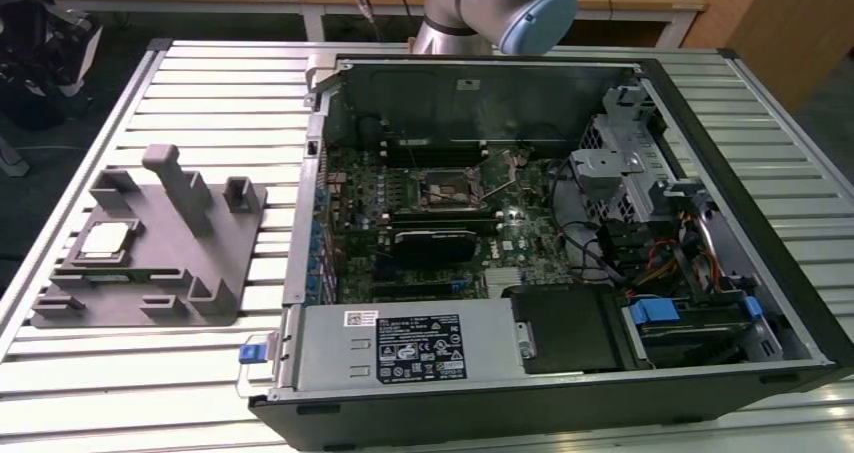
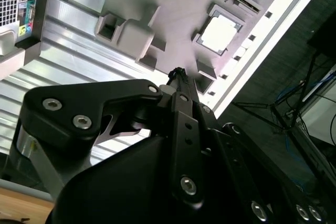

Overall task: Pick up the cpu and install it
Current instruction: 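Reach for the cpu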

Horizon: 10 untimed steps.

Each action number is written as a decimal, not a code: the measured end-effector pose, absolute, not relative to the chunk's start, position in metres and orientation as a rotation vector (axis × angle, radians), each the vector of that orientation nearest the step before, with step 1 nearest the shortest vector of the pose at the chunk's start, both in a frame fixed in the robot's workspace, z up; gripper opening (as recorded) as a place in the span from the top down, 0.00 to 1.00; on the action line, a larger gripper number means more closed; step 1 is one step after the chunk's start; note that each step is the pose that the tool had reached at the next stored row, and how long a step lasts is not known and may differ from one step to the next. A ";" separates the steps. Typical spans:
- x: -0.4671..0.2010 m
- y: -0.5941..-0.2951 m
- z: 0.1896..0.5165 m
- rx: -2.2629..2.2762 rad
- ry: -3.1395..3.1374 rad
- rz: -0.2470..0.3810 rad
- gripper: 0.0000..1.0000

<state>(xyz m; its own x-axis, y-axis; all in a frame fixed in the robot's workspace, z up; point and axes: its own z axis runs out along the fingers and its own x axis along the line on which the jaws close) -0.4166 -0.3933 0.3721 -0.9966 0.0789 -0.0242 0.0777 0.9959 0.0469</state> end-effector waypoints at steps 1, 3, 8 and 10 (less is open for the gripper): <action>-0.417 -0.394 0.371 0.122 3.112 0.072 0.89; -0.418 -0.397 0.367 0.122 3.112 0.072 0.89; -0.420 -0.402 0.358 0.122 3.112 0.072 0.89; -0.422 -0.402 0.354 0.122 3.112 0.072 0.89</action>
<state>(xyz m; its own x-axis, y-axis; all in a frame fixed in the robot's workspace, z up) -0.4218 -0.4023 0.3544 -0.9966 0.0789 -0.0242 0.0777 0.9959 0.0469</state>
